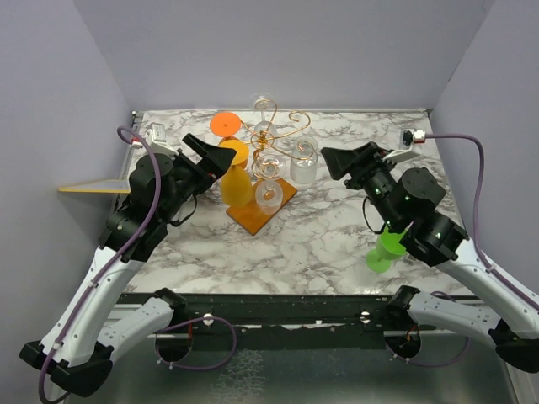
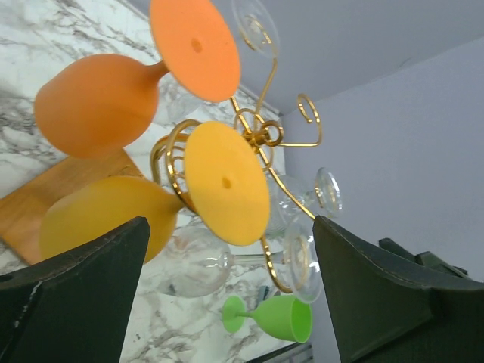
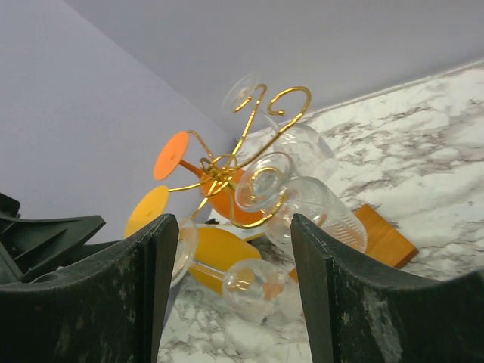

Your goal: Place the wine glass upside down on the wine glass rack

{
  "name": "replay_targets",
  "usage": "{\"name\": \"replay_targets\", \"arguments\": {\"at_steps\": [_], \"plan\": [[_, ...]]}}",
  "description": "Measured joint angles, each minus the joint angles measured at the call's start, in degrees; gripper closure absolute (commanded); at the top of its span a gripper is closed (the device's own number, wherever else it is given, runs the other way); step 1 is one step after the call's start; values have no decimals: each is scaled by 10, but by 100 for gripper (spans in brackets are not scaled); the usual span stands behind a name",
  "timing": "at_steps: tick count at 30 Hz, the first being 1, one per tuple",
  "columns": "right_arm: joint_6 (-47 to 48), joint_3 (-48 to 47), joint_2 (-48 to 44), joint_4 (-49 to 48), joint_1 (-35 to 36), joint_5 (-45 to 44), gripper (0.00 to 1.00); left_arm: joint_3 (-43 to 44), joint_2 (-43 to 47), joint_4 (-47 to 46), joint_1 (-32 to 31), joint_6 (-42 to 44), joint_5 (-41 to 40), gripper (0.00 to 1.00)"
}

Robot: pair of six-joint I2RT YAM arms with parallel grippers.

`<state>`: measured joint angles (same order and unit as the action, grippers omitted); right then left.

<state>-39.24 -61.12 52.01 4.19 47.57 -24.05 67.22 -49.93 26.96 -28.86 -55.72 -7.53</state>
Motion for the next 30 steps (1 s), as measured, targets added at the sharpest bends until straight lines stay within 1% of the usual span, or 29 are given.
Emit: {"name": "replay_targets", "arguments": {"at_steps": [3,6,11,16,20,26,30], "plan": [[19,0,-14,36,0,-23,31,1,7,33,0,13,-13,7],[43,-4,-26,92,0,-49,30,2,26,51,0,31,-26,5],[68,-43,-12,228,0,-99,30,16,67,59,0,84,-49,1],[59,-53,4,355,0,-150,31,22,104,50,0,145,-59,1],[25,-54,11,441,0,-184,32,20,126,29,0,188,-55,1],[-62,-81,37,580,0,-217,33,-8,143,-8,0,240,-31,1],[-125,-82,42,659,0,-219,40,-21,143,-19,0,264,-21,1]]}}
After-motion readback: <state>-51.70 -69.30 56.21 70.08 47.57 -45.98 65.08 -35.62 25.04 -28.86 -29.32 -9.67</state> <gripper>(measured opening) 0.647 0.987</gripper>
